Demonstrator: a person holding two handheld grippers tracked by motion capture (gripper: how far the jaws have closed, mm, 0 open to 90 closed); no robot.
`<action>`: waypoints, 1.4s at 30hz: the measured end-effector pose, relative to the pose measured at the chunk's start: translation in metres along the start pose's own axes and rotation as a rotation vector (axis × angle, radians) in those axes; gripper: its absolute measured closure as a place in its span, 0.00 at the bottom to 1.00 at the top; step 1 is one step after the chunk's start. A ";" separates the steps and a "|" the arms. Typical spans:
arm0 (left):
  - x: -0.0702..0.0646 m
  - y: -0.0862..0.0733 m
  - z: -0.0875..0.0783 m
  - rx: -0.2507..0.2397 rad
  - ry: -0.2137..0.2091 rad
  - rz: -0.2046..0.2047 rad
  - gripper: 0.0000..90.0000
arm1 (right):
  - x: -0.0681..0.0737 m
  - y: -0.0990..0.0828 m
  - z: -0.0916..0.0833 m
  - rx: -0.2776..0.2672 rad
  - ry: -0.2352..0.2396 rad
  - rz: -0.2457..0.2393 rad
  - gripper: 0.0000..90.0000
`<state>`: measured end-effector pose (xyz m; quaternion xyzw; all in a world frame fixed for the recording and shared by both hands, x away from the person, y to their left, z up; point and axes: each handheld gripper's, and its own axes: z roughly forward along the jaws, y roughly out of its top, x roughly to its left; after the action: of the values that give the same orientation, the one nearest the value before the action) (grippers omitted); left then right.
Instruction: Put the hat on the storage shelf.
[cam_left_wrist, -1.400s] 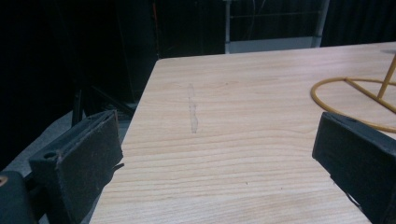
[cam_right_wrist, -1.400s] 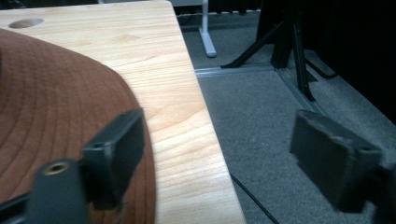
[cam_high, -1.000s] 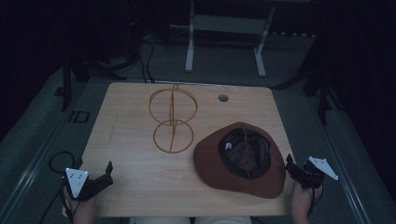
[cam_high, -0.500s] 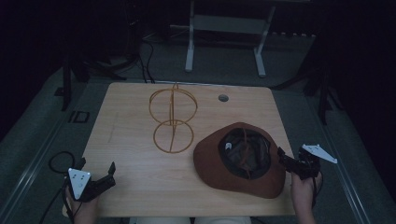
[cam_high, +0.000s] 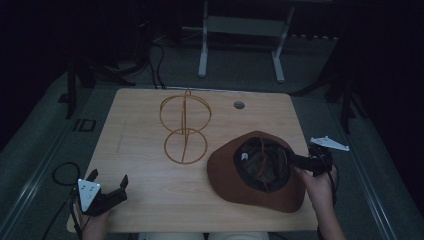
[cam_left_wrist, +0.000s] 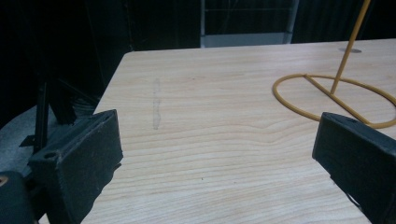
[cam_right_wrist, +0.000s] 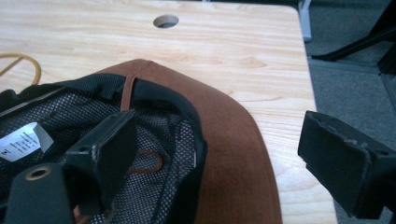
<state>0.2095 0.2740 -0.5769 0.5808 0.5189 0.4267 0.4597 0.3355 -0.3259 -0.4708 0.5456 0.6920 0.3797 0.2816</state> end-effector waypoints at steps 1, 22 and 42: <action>0.000 0.000 0.000 0.000 0.000 0.000 0.02 | 0.000 0.000 0.000 0.000 0.000 0.000 0.13; -0.007 -0.001 0.003 0.037 -0.037 0.023 0.02 | 0.013 -0.002 0.066 0.194 -0.050 -0.105 0.31; -0.008 -0.001 0.004 0.073 -0.048 0.014 0.02 | 0.031 -0.022 0.103 0.306 -0.234 -0.240 0.82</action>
<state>0.2126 0.2659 -0.5791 0.6110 0.5188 0.3968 0.4473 0.3984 -0.2763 -0.5452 0.5362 0.7639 0.1683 0.3171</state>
